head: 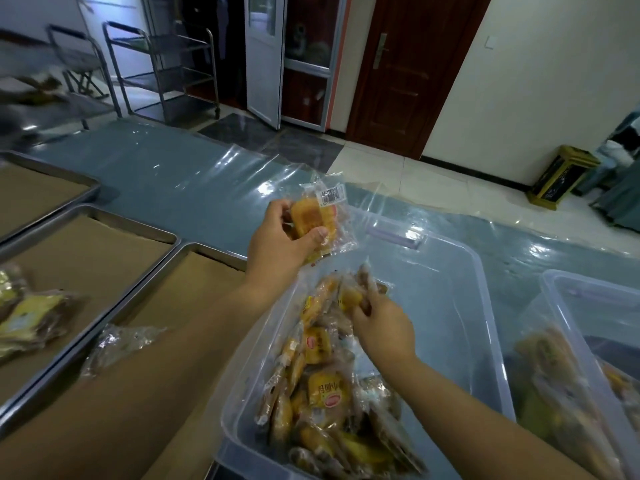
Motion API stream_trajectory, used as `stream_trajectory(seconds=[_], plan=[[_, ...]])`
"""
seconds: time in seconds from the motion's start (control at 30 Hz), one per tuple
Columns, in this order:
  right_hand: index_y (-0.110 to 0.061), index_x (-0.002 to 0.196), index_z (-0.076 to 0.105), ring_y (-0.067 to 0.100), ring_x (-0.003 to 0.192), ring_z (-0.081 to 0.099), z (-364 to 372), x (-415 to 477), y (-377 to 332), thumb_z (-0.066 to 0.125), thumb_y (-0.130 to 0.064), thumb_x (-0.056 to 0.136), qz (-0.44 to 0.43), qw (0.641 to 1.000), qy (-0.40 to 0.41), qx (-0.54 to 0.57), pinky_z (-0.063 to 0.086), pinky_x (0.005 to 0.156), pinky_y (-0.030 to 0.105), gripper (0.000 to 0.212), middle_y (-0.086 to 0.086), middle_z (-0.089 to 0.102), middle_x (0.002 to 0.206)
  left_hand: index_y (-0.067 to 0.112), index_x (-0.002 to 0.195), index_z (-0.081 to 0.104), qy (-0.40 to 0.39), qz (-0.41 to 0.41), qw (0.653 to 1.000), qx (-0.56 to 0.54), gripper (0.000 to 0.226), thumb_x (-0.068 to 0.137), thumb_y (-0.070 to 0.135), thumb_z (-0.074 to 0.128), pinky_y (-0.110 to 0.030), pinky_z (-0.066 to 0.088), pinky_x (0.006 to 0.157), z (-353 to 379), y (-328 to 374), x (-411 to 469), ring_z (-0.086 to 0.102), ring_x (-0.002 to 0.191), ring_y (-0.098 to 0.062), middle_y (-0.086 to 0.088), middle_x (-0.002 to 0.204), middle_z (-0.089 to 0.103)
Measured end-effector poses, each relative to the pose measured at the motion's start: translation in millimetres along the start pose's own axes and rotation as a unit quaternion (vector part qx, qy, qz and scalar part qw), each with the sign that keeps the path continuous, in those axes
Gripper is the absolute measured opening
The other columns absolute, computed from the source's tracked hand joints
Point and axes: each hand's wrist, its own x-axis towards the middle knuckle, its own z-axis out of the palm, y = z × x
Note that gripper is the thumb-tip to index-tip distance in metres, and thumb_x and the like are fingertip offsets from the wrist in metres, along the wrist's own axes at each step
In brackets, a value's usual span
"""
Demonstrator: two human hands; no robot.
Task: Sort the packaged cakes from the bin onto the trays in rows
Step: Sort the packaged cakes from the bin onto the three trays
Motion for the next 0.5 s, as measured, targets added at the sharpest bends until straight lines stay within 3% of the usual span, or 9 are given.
stream_trajectory(seconds=[0.1,0.13,0.2,0.33,0.5], plan=[[-0.030,0.072,0.048,0.009,0.059,0.044,-23,-1,-23,0.053,-0.029,0.089,-0.059,0.992,0.093,0.060,0.024,0.048,0.021,0.018,-0.011,0.043,0.072,0.052,0.093,0.046,0.043,-0.006,0.999,-0.028,0.039,0.068,0.045,0.076,-0.022,0.052,0.069,-22,7,-12,0.061,0.083,0.005,0.025,0.092,0.063],[-0.028,0.082,0.055,0.009,0.064,0.045,-28,-2,-31,0.054,-0.030,0.089,-0.085,0.988,0.111,0.073,0.025,0.051,0.018,0.008,-0.014,0.045,0.080,0.053,0.092,0.047,0.055,-0.009,0.998,-0.037,0.040,0.068,0.043,0.076,-0.028,0.054,0.073,-30,8,-17,0.062,0.084,0.003,0.022,0.092,0.063],[-0.026,0.104,0.061,0.006,0.073,0.047,-34,-6,-51,0.056,-0.030,0.090,-0.132,0.977,0.140,0.091,0.026,0.054,0.014,0.016,-0.014,0.049,0.095,0.052,0.092,0.048,0.075,-0.008,0.996,-0.045,0.039,0.069,0.040,0.077,-0.032,0.055,0.074,-46,8,-26,0.063,0.085,0.000,0.020,0.091,0.064],[-0.024,0.123,0.059,0.008,0.090,0.054,-35,-19,-94,0.061,-0.025,0.089,-0.236,0.951,0.177,0.094,0.034,0.068,0.019,0.034,-0.003,0.058,0.115,0.049,0.096,0.048,0.110,0.001,0.991,-0.071,0.038,0.071,0.040,0.076,-0.015,0.052,0.066,-87,4,-50,0.063,0.088,0.001,0.023,0.096,0.063],[-0.020,0.123,0.060,0.020,0.090,0.060,-10,-37,-156,0.062,-0.026,0.089,-0.299,0.936,0.171,0.069,0.041,0.070,0.024,0.035,0.002,0.061,0.111,0.050,0.099,0.050,0.164,-0.004,0.985,-0.048,0.038,0.075,0.033,0.075,-0.010,0.050,0.068,-153,-20,-73,0.062,0.088,0.004,0.026,0.096,0.062]])
